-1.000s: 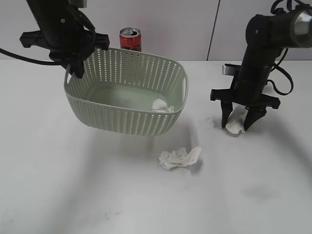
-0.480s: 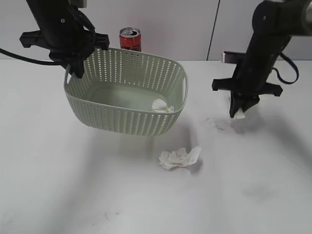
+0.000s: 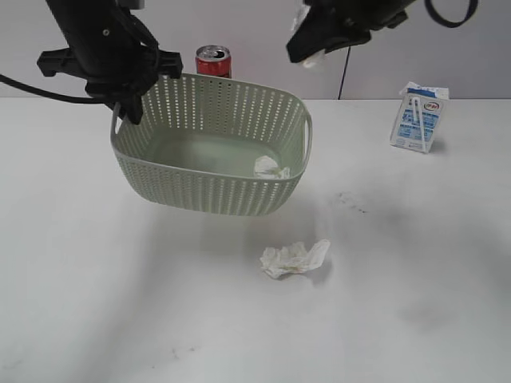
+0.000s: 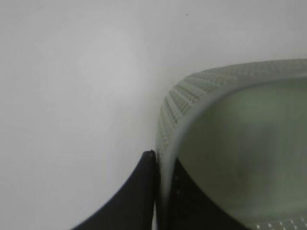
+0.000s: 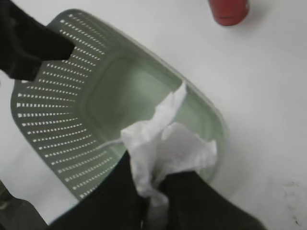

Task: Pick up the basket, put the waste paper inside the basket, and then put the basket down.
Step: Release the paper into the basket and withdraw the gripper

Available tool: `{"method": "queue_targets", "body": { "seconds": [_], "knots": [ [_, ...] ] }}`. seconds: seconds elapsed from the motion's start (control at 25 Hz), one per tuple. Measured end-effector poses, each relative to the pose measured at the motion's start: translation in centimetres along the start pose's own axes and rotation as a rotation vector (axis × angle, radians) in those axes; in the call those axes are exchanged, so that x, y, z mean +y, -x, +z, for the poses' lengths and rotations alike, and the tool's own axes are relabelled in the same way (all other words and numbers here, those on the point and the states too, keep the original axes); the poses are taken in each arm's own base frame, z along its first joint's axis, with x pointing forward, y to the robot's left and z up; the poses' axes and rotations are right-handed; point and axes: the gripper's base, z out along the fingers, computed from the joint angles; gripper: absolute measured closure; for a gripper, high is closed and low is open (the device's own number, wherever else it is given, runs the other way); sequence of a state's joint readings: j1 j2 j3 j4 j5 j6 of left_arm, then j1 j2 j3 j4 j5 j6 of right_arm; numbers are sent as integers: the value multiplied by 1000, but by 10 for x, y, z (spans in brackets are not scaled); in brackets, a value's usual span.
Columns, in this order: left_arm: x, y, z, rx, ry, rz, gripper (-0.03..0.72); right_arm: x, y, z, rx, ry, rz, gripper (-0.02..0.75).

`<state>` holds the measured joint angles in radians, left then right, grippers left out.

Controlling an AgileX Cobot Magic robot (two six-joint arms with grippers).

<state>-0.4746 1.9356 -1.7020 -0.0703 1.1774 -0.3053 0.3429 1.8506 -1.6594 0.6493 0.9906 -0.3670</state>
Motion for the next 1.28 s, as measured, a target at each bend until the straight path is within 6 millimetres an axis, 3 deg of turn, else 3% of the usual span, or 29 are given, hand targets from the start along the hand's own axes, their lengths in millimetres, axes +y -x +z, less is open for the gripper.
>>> {"method": "queue_targets", "body": {
  "seconds": [0.16,0.32,0.4,0.56,0.64,0.88,1.0,1.28],
  "knots": [
    [-1,0,0,0,-8,-3,688,37,-7,27,40,-2,-158,701],
    [-1,0,0,2,-9,-4,688,52,-18,58,106,-57,-287,666],
    [-1,0,0,3,-9,-4,688,53,-20,65,125,-63,-302,552],
    [-1,0,0,4,-9,-4,688,51,-21,66,129,-85,-279,166],
    [-1,-1,0,6,-10,-5,688,49,-21,66,130,-100,-242,100],
    [-1,-1,0,9,-10,-5,688,49,-22,62,169,-130,-112,61],
    [4,-1,0,21,-2,-14,688,50,-15,51,179,-191,-57,59],
    [40,9,-3,27,21,-16,688,40,-4,24,223,-394,-6,59]
  ]
}}
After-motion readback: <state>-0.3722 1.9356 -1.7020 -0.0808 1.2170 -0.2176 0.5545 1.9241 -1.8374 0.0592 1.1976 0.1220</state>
